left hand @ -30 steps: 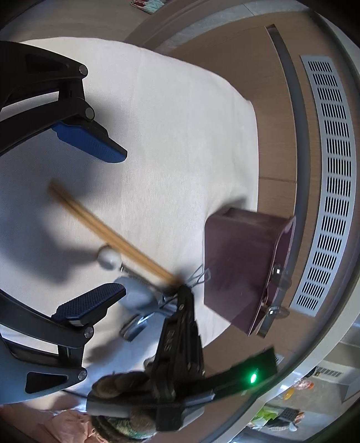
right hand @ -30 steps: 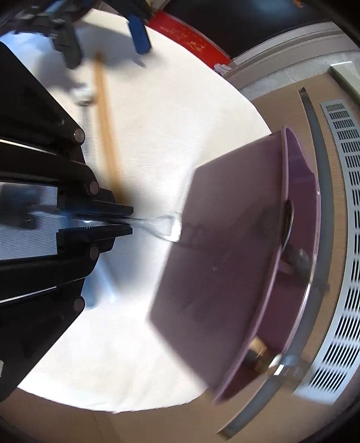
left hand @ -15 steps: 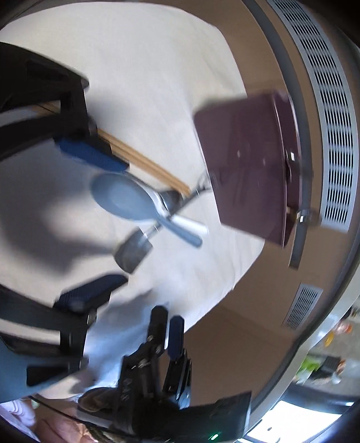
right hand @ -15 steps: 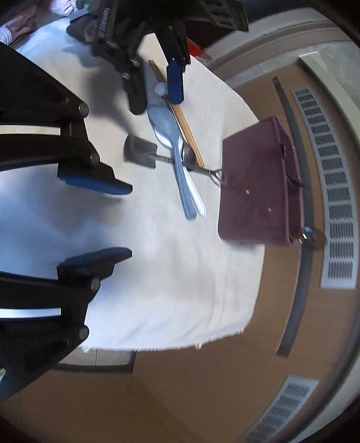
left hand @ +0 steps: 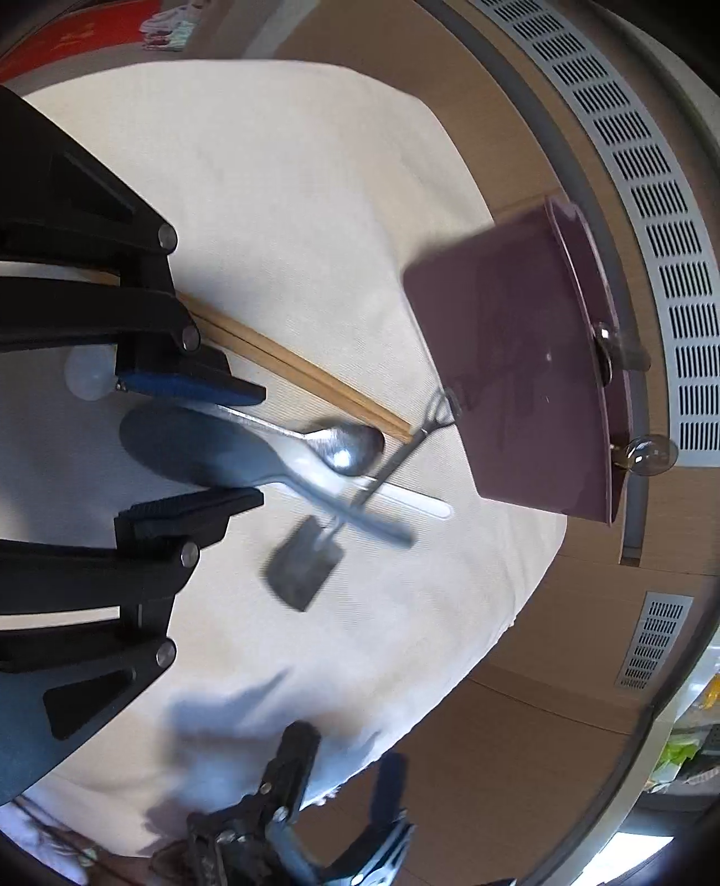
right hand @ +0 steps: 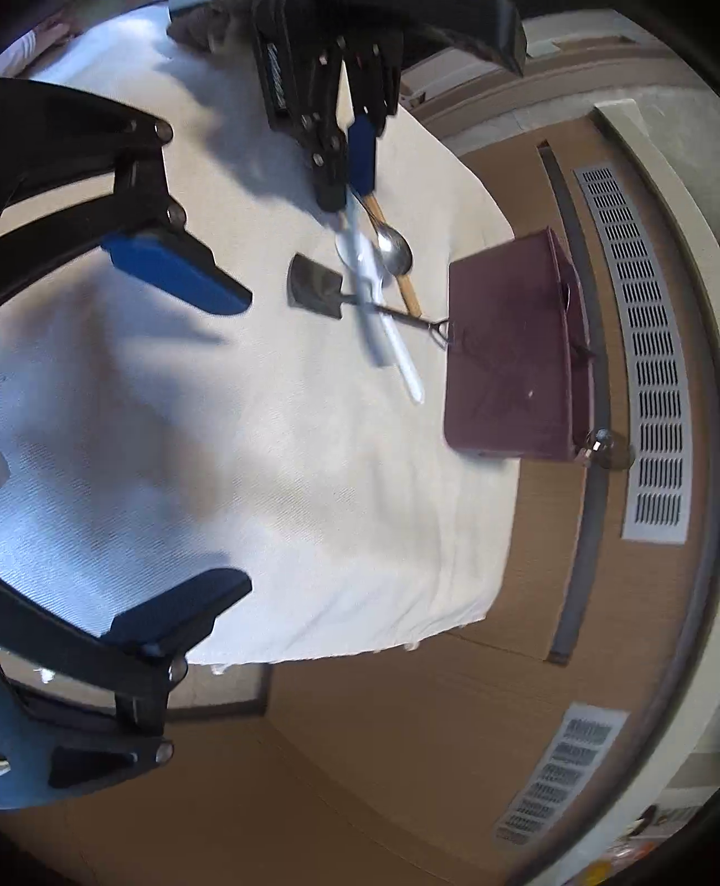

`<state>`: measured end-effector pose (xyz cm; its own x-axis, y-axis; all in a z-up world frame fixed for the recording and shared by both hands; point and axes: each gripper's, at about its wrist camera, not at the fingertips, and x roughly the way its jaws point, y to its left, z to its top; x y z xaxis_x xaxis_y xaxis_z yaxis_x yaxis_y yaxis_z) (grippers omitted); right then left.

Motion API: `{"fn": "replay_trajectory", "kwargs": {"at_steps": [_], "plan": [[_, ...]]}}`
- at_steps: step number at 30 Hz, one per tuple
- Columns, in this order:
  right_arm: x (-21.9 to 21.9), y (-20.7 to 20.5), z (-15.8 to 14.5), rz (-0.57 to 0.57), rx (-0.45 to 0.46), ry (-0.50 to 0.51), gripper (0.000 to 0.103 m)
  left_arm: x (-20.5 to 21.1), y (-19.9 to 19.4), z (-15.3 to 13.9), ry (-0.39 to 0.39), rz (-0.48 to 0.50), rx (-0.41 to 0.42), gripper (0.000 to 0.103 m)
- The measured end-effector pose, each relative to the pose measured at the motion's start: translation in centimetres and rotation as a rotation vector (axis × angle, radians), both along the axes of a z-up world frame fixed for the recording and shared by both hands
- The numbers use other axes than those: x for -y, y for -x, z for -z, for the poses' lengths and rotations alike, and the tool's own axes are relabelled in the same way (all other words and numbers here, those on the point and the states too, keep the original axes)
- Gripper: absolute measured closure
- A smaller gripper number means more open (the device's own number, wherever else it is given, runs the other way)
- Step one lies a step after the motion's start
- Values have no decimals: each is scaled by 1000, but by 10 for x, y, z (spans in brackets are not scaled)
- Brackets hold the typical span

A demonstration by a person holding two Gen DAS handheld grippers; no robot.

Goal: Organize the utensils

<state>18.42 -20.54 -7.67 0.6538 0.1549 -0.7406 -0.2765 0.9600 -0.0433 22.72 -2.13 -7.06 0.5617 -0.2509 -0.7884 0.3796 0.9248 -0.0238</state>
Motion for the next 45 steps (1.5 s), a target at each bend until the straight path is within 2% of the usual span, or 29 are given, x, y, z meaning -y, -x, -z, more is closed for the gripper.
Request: {"fn": "replay_trajectory", "kwargs": {"at_steps": [5,7,8,10,13,14,15,17,18,21,23,27,31,35,36,37,38,42,45], "plan": [[-32,-3,-1,-93,-16,-25,3,-34,33,1,-51,-109,19,74],[-45,-8,2,-115,-32,-37,6,-48,41,3,-16,-146,2,74],[-53,-12,5,-124,-46,-35,11,-54,44,3,7,-157,-4,74],[-66,-17,10,-147,-72,-13,37,-62,49,4,48,-160,-17,73],[-82,-24,21,-147,-90,29,45,-68,55,3,81,-153,-18,70],[-86,-26,25,-135,-90,58,47,-69,57,3,87,-148,-17,65],[-86,-27,27,-129,-90,58,48,-67,57,4,91,-146,-16,60],[-83,-28,27,-123,-99,34,53,-67,57,3,104,-140,-10,56],[-81,-29,25,-120,-104,29,71,-66,58,2,112,-127,-6,54],[-70,-26,15,-103,-103,27,74,-65,58,-1,125,-106,7,46],[-59,-20,3,-91,-75,26,74,-63,57,-3,126,-107,17,45],[-35,-8,-34,-41,25,11,74,-59,53,-8,134,-107,34,36],[-8,0,-76,7,133,-20,74,-43,48,-21,120,-53,77,36],[12,-3,-93,48,170,-46,75,-19,30,-31,97,17,115,36],[17,-4,-94,58,166,-53,85,-13,24,-32,87,38,111,37],[22,-5,-94,64,155,-67,89,-4,17,-31,70,69,102,37],[26,-4,-95,70,149,-80,89,4,11,-31,48,101,94,39],[38,-2,-88,75,141,-105,89,33,-13,-20,-82,213,36,62],[42,-4,-82,67,132,-122,89,47,-32,-7,-143,243,-38,71]]}}
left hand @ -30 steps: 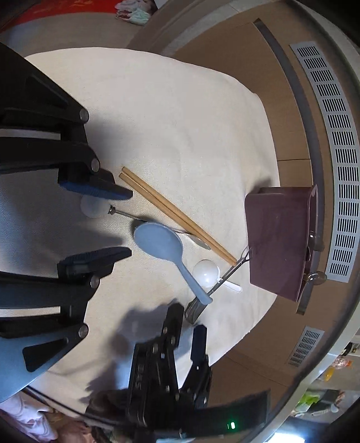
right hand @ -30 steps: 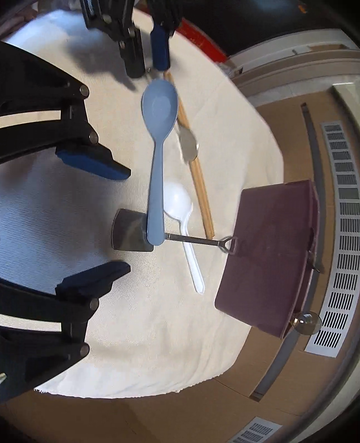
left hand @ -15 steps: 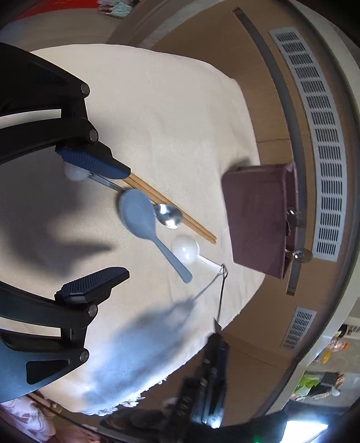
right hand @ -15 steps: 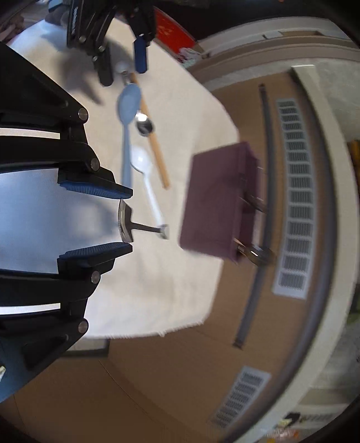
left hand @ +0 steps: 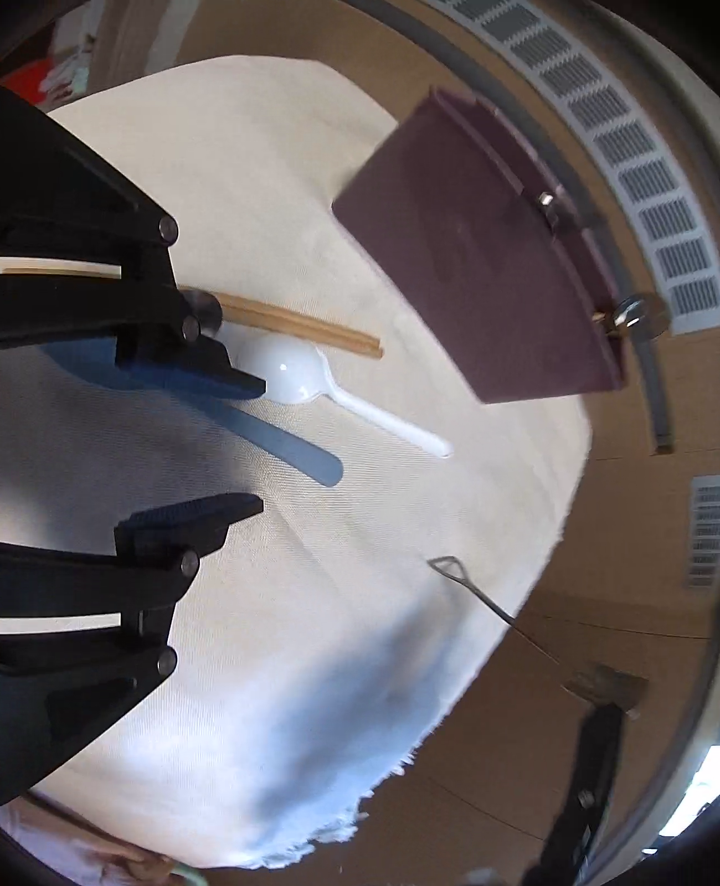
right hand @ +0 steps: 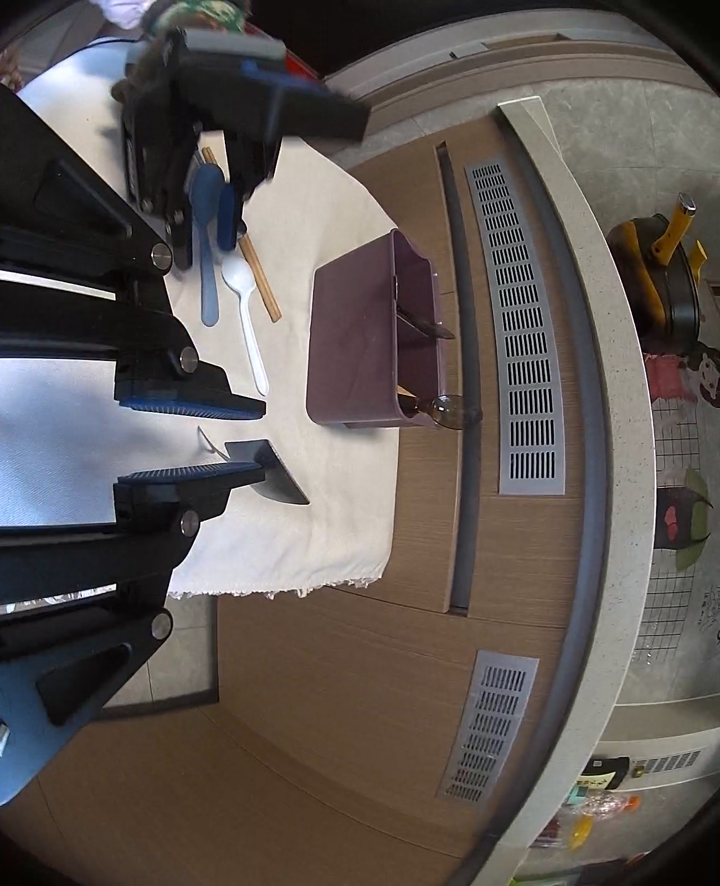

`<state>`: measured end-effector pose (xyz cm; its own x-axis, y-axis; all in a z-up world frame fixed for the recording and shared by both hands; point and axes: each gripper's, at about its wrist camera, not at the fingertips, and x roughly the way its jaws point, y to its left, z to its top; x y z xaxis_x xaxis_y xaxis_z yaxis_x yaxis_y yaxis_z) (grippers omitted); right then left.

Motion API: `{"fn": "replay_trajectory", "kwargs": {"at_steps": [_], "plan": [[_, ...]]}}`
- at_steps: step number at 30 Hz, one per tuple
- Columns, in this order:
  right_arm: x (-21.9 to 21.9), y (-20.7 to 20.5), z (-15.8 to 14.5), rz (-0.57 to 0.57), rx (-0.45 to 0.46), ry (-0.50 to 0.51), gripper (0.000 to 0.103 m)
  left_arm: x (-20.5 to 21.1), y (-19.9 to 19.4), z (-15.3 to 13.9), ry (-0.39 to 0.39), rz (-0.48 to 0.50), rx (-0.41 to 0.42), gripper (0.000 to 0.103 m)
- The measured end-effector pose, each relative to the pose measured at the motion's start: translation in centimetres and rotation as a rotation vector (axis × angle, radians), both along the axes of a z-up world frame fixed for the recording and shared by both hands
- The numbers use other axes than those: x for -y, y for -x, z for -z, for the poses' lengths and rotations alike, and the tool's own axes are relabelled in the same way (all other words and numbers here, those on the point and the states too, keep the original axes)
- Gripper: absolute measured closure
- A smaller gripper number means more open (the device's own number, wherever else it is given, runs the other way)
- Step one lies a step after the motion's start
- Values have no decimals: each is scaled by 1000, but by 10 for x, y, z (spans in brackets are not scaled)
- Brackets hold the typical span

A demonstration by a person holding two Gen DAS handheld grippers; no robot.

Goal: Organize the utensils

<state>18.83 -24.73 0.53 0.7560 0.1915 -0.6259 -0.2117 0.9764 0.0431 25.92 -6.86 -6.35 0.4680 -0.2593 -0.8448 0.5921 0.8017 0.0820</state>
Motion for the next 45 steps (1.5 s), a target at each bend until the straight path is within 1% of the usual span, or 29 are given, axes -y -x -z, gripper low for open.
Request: {"fn": "replay_trajectory", "kwargs": {"at_steps": [2,4,6,7,8,9,10,12,15,17,20,22,25,30,37,41,45], "plan": [[2,-2,4,-5,-7,-9,89,4,-9,9,-26,-11,-32,74],[3,-3,7,-8,-13,-14,88,5,-20,9,-1,-26,-58,77],[5,-4,11,-2,-14,-16,88,2,-28,9,36,-58,-86,81],[6,-5,13,1,-14,-18,88,0,-31,10,50,-74,-90,81],[7,-6,14,6,-13,-21,88,-1,-33,9,60,-94,-81,83],[8,-6,15,10,-9,-23,88,-3,-32,8,56,-120,-59,89],[10,-7,16,23,4,-24,88,-5,-30,6,59,-145,-32,91],[11,-10,19,41,11,-26,88,-18,-26,-6,151,-183,-12,91],[9,-20,22,42,13,-28,87,-42,-13,-26,309,-250,23,91],[7,-26,24,61,25,-5,86,-55,-2,-34,367,-282,55,91],[4,-39,27,88,18,5,86,-70,16,-39,424,-304,74,91],[1,-42,23,85,14,6,96,-79,30,-43,439,-317,86,91],[-7,-38,12,59,33,9,99,-91,41,-49,460,-336,112,91],[-20,-25,-7,18,50,17,100,-98,45,-61,492,-367,166,91],[-32,5,-30,-37,78,22,100,-102,64,-81,513,-350,222,91],[-38,19,-36,-54,89,32,100,-102,80,-98,523,-347,271,91],[-42,32,-49,-72,117,25,100,-101,92,-117,537,-334,316,91]]}}
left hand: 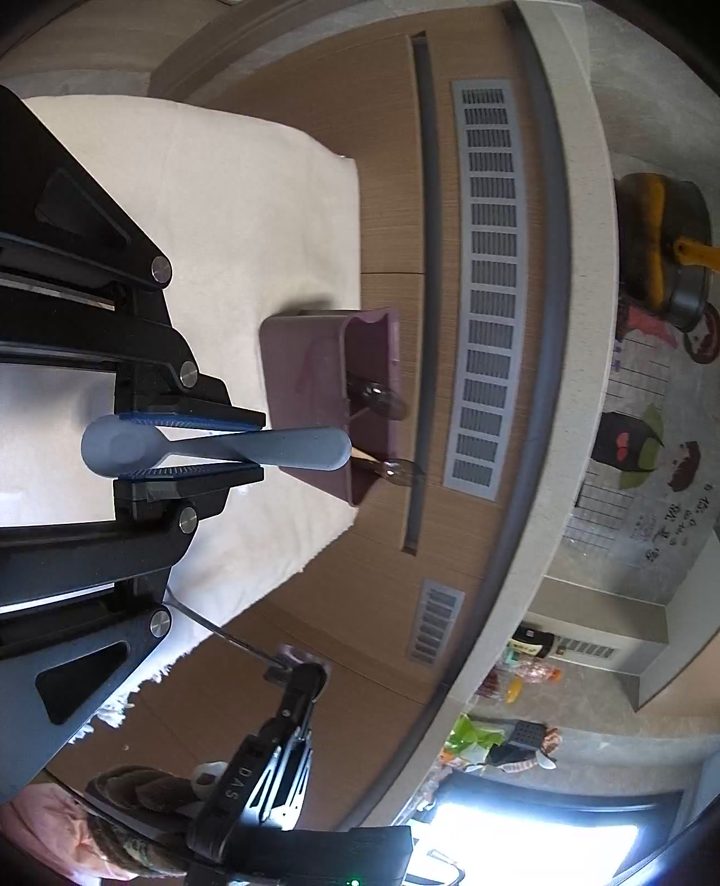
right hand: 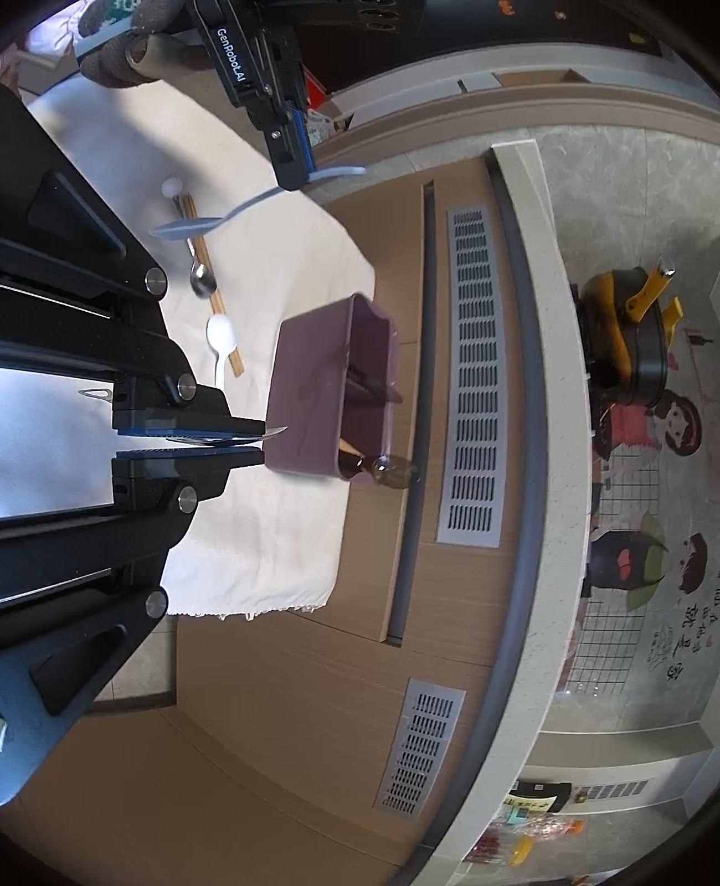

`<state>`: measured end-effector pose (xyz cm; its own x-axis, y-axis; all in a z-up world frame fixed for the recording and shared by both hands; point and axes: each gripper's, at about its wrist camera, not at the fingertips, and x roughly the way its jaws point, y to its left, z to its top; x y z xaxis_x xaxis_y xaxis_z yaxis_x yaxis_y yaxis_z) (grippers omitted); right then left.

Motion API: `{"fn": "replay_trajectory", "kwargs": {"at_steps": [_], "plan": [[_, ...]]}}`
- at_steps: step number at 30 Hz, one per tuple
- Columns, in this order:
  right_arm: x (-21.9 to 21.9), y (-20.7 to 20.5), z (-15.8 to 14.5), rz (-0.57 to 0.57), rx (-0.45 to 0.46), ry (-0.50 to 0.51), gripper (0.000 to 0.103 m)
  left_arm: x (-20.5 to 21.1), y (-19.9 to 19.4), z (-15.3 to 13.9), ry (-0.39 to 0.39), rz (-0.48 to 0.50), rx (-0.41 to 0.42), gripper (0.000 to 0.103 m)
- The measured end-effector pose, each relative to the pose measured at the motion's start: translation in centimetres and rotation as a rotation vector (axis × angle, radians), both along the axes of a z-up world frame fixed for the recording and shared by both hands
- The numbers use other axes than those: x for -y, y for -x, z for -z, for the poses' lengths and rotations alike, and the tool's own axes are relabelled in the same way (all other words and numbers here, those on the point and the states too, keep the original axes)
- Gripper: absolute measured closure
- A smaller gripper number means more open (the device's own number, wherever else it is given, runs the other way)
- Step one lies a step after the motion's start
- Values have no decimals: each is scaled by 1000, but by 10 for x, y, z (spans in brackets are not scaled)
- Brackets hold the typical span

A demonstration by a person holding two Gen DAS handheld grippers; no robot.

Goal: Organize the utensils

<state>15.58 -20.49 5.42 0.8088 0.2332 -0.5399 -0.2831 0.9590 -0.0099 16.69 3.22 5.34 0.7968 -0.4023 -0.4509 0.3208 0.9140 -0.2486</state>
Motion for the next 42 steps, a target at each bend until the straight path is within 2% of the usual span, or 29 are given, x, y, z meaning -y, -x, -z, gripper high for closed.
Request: {"fn": "replay_trajectory", "kwargs": {"at_steps": [5,10,12,16,19,23,28,32,36,38,39,40,42], "plan": [[-9,7,-40,-26,81,5,100,7,7,-37,-17,6,92,91],[-18,-3,-121,4,291,32,100,16,-8,-116,-49,-19,283,91],[-20,-14,-145,15,344,34,100,16,-19,-140,-46,-37,334,91],[-25,-48,-162,16,365,29,100,13,-48,-165,-27,-64,387,91],[-23,-75,-146,-17,287,8,100,9,-80,-158,-9,-69,344,91],[-18,-93,-95,-60,152,48,100,8,-103,-127,-27,-53,273,91],[7,-107,-14,-66,-40,87,100,5,-103,-79,-3,-23,188,91],[32,-104,32,-30,-156,120,99,2,-92,-49,8,-1,143,91],[40,-99,57,-27,-226,109,90,-1,-85,-28,17,6,94,91],[36,-97,69,-42,-242,89,78,-2,-84,-20,10,2,71,91],[31,-98,73,-48,-250,82,66,-4,-83,-14,5,-6,55,91],[25,-98,78,-58,-255,77,62,-6,-82,-11,6,-12,42,91],[8,-98,88,-87,-262,80,61,-11,-81,-4,7,-27,23,91]]}}
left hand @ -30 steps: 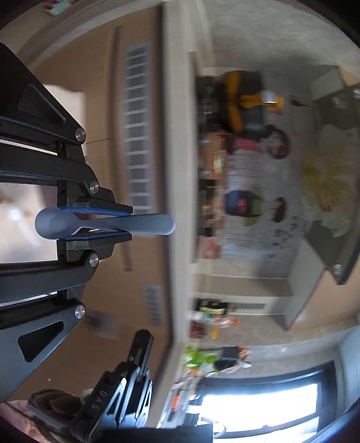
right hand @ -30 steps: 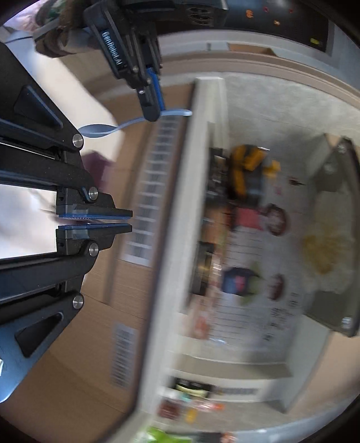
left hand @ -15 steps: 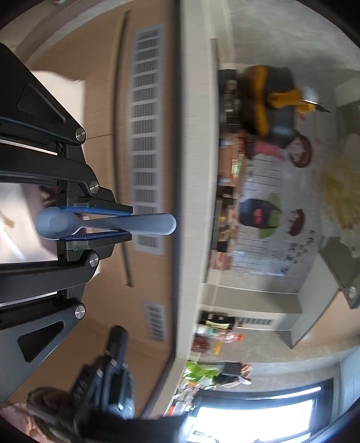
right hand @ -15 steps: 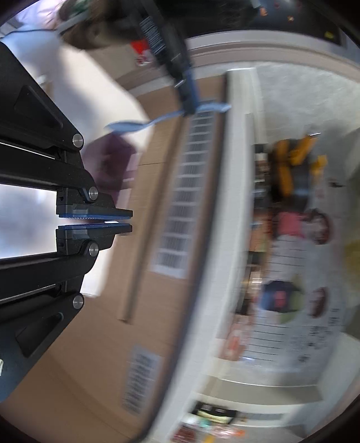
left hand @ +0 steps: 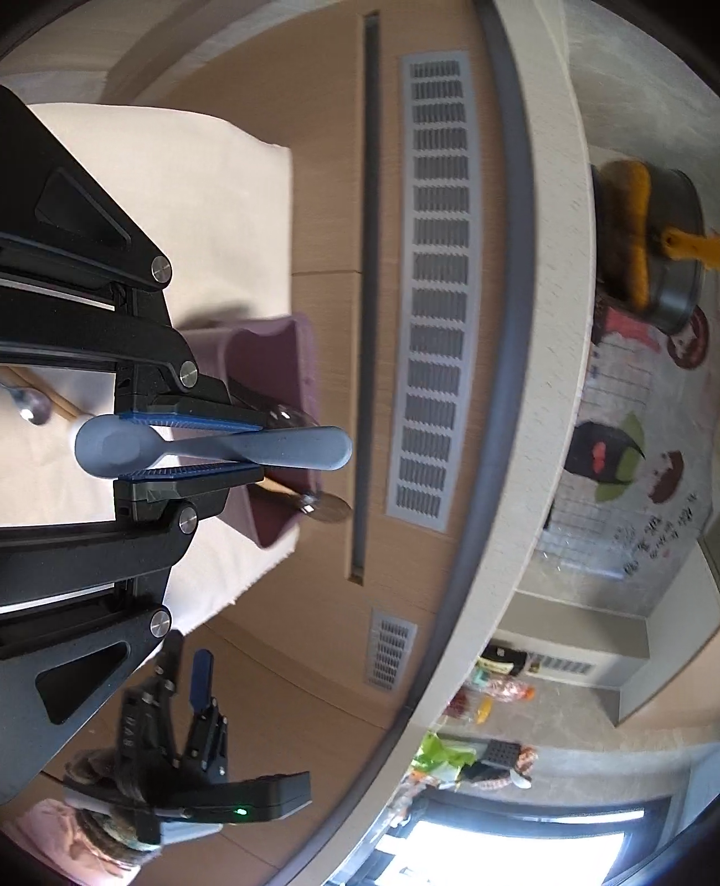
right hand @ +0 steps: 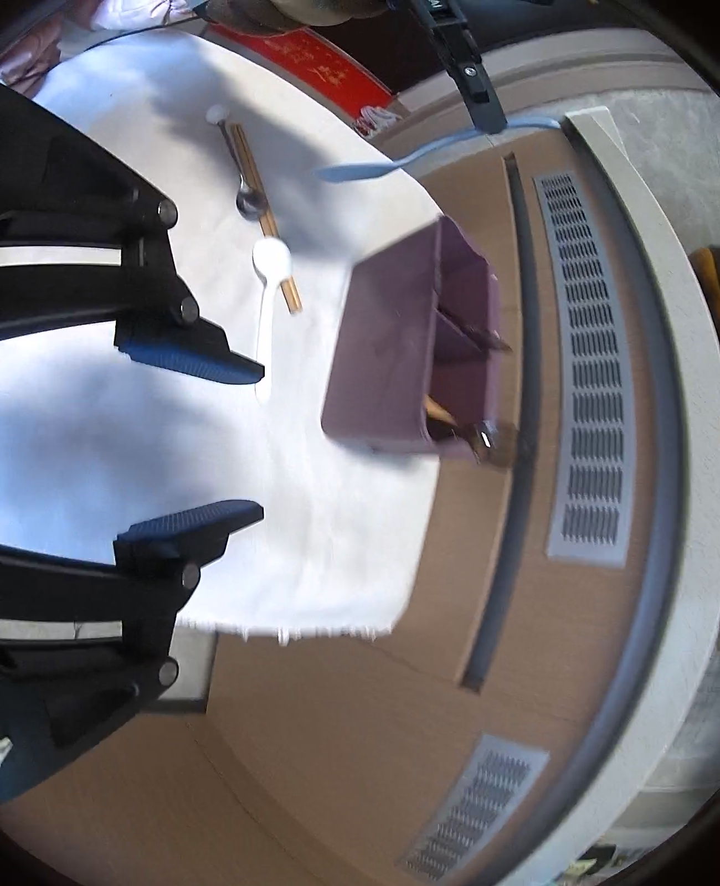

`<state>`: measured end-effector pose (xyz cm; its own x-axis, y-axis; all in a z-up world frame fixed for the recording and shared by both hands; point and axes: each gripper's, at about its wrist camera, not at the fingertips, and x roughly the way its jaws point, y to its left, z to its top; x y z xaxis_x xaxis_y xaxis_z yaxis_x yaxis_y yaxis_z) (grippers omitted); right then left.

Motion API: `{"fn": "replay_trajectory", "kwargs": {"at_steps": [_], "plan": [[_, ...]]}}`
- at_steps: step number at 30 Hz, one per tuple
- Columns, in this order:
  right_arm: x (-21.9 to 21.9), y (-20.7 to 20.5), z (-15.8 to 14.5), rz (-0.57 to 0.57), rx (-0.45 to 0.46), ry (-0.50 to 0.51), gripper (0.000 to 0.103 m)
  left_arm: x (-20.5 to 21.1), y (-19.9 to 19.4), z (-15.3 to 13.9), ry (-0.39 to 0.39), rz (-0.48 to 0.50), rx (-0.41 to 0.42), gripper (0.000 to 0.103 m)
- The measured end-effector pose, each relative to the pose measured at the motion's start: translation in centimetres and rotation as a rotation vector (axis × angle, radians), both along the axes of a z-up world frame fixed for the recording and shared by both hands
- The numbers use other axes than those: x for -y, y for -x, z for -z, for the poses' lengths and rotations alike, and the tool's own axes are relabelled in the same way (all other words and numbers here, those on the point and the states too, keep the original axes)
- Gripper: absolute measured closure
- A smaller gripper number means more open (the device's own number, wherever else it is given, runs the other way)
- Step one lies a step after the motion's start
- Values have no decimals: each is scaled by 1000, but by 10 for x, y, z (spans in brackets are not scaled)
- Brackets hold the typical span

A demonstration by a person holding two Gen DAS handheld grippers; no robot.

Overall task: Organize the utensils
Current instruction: 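Grasp the white plastic spoon with the right gripper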

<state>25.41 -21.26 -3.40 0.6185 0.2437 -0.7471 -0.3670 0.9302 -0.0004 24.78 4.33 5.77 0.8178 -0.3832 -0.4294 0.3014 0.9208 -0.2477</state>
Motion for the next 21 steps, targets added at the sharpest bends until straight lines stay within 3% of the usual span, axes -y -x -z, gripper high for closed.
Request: {"fn": "replay_trajectory", "kwargs": {"at_steps": [3,7,13,19,21], "plan": [[-31,0,11,-82,-9,15,59,-6,5,3,-3,-15,-12,91],[-71,-7,28,-256,-19,62,32,-15,16,4,-8,-28,-13,91],[-108,-24,56,-422,-49,170,32,-27,24,5,0,-42,-17,91],[-130,-39,77,-475,-53,253,33,-39,25,11,12,-48,-32,91],[-131,-46,78,-486,-64,237,33,-41,25,14,15,-49,-36,91]]}}
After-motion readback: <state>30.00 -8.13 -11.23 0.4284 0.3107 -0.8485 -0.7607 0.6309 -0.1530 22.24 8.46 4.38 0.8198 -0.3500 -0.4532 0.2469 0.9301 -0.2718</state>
